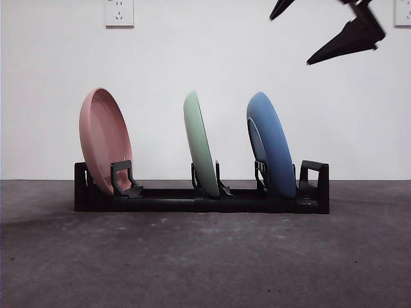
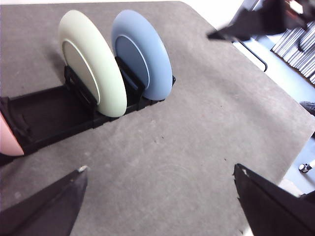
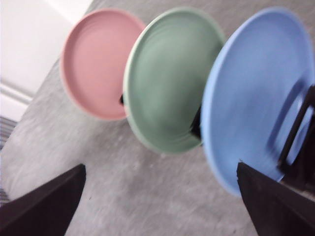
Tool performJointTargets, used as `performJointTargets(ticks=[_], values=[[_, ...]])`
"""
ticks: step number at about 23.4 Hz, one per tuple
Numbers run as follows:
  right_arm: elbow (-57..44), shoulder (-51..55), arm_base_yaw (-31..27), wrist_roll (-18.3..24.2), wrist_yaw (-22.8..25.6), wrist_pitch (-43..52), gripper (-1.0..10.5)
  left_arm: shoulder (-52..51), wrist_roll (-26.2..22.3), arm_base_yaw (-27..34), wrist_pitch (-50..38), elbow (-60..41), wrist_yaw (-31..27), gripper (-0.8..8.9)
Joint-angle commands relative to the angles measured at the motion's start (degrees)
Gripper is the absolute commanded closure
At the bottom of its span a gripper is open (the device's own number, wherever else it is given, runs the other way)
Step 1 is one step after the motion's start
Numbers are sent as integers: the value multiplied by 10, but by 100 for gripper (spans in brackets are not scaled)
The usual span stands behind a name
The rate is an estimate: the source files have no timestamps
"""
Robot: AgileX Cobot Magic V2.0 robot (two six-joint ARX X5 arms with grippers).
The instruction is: Place the plate
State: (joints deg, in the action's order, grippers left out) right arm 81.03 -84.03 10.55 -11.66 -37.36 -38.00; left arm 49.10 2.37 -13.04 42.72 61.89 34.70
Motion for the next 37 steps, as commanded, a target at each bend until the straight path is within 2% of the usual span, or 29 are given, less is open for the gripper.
performJointTargets(ticks=[1, 7, 13, 15, 18, 23, 26, 33, 37], values=[[62, -56, 3, 2, 10, -2, 454, 0, 0, -2, 1, 12, 3, 345], [172, -180, 7, 1, 23, -3, 458, -2, 0, -2, 2, 12, 3, 345], [187, -243, 18, 4, 16, -4, 552, -2, -2, -2, 2, 12, 3, 345], [187, -250, 21, 6, -2, 0, 654, -2, -2, -2, 2, 12, 3, 345], [187, -250, 21, 7, -1, 4, 793, -2, -2, -2, 2, 12, 3, 345], [187, -250, 21, -2, -2, 2, 924, -2, -2, -2, 2, 12, 3, 345], [188, -249, 21, -13, -3, 3, 935, -2, -2, -2, 2, 12, 3, 345], [203, -222, 16, -54, -60, 3, 935, -2, -2, -6, 2, 12, 3, 345], [203, -183, 16, -57, -66, -2, 935, -2, -3, -13, 10, 12, 3, 345]])
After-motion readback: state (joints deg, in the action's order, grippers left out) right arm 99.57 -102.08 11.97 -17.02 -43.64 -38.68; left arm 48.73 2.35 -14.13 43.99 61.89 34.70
